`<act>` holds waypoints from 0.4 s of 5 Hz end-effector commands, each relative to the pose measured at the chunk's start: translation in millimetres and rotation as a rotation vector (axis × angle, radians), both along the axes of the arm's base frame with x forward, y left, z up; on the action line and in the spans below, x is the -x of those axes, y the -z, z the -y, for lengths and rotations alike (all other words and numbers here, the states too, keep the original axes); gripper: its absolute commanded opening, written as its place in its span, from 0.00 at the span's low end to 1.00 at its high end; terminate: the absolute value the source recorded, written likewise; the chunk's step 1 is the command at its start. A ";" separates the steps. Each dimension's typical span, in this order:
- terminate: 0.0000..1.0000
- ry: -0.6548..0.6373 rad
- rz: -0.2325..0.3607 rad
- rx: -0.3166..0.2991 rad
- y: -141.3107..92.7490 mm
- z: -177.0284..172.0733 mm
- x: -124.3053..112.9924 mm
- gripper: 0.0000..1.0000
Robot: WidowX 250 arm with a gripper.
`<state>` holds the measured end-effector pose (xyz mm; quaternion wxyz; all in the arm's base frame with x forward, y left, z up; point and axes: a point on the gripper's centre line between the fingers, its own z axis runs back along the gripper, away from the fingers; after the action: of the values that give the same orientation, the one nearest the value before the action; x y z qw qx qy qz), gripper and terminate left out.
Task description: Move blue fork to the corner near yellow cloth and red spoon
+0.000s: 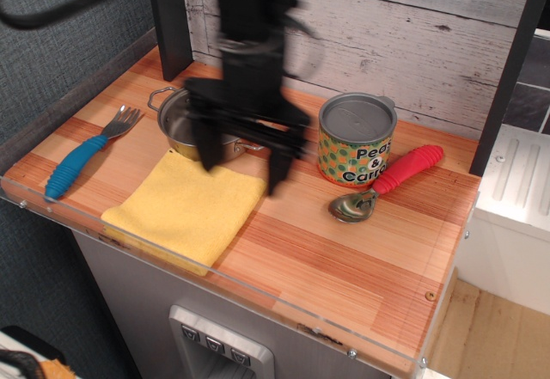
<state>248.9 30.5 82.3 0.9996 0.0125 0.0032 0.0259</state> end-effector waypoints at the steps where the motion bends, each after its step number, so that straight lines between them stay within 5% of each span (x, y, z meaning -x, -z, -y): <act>1: 0.00 -0.112 -0.003 -0.077 -8.4 -60.5 10.8 1.00; 2: 0.00 -0.182 -0.015 -0.075 -4.0 -100.0 20.2 1.00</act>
<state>225.0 133.2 75.7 0.9910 0.0432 0.0304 0.1232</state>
